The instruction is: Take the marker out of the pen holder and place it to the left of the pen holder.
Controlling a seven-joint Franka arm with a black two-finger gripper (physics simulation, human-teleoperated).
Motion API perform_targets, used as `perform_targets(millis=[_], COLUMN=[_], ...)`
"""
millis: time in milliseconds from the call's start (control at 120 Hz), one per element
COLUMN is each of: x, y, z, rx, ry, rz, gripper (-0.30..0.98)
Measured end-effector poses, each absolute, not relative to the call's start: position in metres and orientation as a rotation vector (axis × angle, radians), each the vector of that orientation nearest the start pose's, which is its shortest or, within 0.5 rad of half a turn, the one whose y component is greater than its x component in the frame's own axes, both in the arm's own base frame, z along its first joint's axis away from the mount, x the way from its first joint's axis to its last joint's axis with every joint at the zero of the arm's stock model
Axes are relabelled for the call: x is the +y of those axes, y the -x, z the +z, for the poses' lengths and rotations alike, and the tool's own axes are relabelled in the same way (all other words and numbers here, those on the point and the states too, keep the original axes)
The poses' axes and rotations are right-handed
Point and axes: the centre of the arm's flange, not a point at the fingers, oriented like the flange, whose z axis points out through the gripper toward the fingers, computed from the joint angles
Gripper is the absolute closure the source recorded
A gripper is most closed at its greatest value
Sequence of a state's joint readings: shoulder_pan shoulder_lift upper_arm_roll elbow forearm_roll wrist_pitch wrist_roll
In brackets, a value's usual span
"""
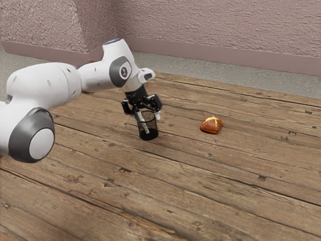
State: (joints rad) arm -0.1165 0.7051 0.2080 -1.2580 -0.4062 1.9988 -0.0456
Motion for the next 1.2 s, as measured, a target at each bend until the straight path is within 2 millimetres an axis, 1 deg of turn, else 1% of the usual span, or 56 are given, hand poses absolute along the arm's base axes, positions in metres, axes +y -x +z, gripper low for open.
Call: perform_targets(millis=[58,167,242,292,408,492,550,650,742,842,925,1008,1092,1142,1200], x=[0.013,0.041,0.052,0.058,0.06,0.069,0.075,0.077,0.079,0.087,0.089,0.089,0.087,0.086,0.091], y=[-0.747,-0.75,-0.754,-0.754,-0.765,-0.774,-0.781,-0.79,-0.791,-0.792,-0.791,-0.79,-0.79,-0.79,-0.789], z=[0.355,0.356,0.356,0.352,0.346,0.347,0.342,0.338,0.338,0.356,0.361,0.359,0.349,0.346,0.347], rx=[-0.445,-0.506,-0.516,-0.518,-0.486,-0.475,-0.466,-0.44,-0.427,-0.421,-0.416,-0.412,-0.414,-0.413,-0.422], ry=[3.355,3.327,3.311,3.303,3.297,3.292,3.288,3.291,3.296,3.289,3.293,3.306,3.322,3.33,3.329], rz=[-0.096,-0.113,-0.132,-0.128,-0.147,-0.177,-0.193,-0.213,-0.207,-0.238,-0.23,-0.21,-0.182,-0.174,-0.175], gripper=[0.0,0.0,0.01,0.01,0.01,0.01,0.01,0.01,0.01,0.01,0.01,0.01,0.02,0.02,0.02])
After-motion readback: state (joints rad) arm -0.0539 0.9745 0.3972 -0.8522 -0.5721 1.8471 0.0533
